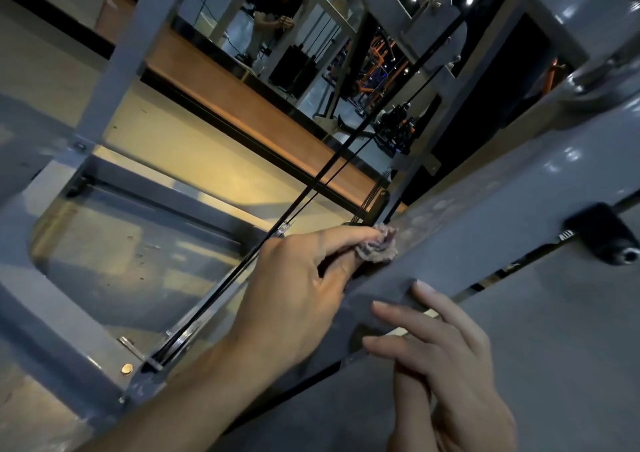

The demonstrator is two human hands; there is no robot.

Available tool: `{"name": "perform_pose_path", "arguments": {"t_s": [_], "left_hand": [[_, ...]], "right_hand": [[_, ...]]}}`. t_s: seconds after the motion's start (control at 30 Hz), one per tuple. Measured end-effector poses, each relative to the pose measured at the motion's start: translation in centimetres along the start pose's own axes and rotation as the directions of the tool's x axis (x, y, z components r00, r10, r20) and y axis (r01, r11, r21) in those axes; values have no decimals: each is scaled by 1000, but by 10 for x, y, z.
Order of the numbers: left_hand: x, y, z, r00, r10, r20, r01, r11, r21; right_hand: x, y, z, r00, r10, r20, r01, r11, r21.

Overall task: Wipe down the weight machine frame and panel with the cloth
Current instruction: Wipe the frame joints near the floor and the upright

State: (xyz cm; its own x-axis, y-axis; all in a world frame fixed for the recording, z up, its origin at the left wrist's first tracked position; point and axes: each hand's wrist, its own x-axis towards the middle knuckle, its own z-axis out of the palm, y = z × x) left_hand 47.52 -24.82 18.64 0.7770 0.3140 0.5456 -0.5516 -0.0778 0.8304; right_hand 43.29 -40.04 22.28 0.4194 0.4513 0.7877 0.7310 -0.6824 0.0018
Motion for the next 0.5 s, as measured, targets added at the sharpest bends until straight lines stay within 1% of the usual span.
{"name": "perform_pose_path", "arguments": {"t_s": [0.13,0.23,0.33,0.4,0.5], "left_hand": [[-18,5,-10,1000,1,16,-1,1000,-7],[-29,11,-20,998,-32,52,33,999,-18],[-15,2,-13,999,2,34,-1,999,-43],[-4,-7,-5,998,-36,50,37,999,-26],[11,-22,3,992,-110,69,106,992,65]], "right_hand": [[0,-3,-4,1000,18,23,-18,1000,3],[1,-4,-6,999,23,38,-23,1000,-7],[3,-5,-9,999,13,40,-13,1000,-8],[5,-4,-11,999,6,39,-5,1000,-16],[10,-5,-18,999,-6,51,6,1000,4]]}}
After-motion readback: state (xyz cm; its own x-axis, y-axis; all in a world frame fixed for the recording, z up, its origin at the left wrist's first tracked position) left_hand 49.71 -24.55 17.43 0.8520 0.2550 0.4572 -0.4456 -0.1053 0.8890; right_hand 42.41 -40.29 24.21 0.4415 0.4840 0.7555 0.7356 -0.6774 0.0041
